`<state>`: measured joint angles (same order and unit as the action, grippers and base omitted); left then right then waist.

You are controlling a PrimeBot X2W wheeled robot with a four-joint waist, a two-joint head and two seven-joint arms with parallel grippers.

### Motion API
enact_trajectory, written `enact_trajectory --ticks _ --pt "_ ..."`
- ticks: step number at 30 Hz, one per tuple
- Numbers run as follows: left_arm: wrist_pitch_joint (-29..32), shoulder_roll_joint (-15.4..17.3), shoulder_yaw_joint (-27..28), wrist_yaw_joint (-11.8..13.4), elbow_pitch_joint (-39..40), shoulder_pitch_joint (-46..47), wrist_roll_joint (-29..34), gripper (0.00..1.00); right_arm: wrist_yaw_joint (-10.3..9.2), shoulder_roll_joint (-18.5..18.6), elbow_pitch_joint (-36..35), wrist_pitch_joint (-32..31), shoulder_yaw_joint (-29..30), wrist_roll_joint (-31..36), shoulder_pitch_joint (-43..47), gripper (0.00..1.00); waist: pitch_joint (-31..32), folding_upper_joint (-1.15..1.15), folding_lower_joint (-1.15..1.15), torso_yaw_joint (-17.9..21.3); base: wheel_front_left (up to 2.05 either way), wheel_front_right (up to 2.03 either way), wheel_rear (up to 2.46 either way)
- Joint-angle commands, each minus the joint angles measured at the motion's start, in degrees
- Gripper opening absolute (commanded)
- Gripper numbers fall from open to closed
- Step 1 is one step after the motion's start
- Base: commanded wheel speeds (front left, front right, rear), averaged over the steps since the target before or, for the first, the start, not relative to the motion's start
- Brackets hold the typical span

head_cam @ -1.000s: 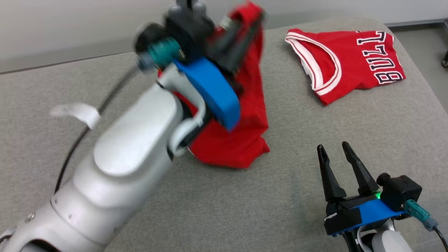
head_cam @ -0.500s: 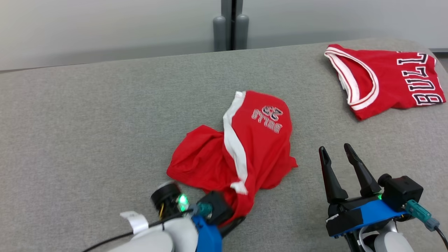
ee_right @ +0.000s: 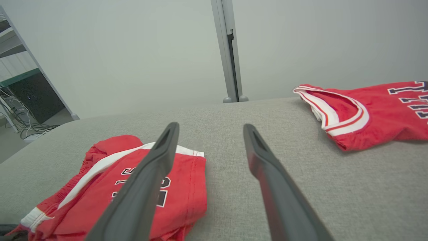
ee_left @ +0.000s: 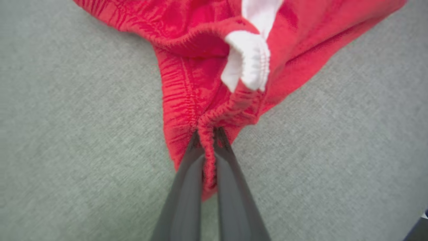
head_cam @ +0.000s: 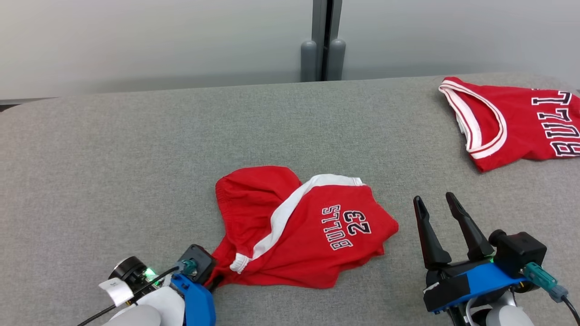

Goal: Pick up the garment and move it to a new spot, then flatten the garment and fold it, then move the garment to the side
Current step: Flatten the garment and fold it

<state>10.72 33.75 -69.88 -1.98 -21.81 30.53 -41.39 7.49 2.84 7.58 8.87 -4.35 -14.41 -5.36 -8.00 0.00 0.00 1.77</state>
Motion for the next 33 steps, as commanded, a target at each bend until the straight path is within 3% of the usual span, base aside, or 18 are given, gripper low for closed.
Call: enact_trajectory --ticks 1,3,4,12,19,28,33 --pt "-0.9 -0.2 0.8 1.1 -1.3 -1.1 -0.6 0.0 0.01 0.1 -0.2 -0.3 0.1 0.3 0.7 1.0 0.5 0.0 0.0 -0.2 0.0 0.0 0.0" --pt "-4.1 -1.6 3.0 2.1 -2.1 -2.3 -2.7 0.73 0.01 0.1 -0.4 -0.4 0.2 0.5 0.9 1.0 1.0 0.0 0.0 -0.5 0.0 0.0 0.0" --pt "-5.6 -2.3 4.0 2.7 -2.4 -3.0 -3.7 1.0 0.01 0.1 -0.4 -0.5 0.2 0.5 1.0 1.0 1.3 0.0 0.0 -0.6 0.0 0.0 0.0" --pt "-19.8 -6.5 13.3 6.6 -1.6 -10.4 -12.6 1.0 0.01 0.1 -1.2 -1.6 0.8 1.1 2.5 1.0 3.8 0.0 0.0 -2.0 0.0 0.0 0.0" --pt "-25.9 -9.1 23.4 6.5 2.3 -15.9 -15.3 1.0 0.01 0.1 -1.9 -2.3 0.8 0.9 3.4 1.0 5.4 0.0 0.0 -3.2 0.0 0.0 0.0" --pt "-25.9 -14.8 44.6 3.6 9.6 -23.9 -2.3 1.0 0.01 0.1 -2.4 -2.6 0.8 0.7 3.8 1.0 6.0 0.0 0.0 -4.2 0.0 0.0 0.0" --pt "-25.9 -16.9 51.2 1.1 8.8 -25.9 4.7 1.0 0.01 0.1 -2.3 -2.3 0.7 0.2 3.8 1.0 5.8 0.0 0.0 -4.3 0.0 0.0 0.0"
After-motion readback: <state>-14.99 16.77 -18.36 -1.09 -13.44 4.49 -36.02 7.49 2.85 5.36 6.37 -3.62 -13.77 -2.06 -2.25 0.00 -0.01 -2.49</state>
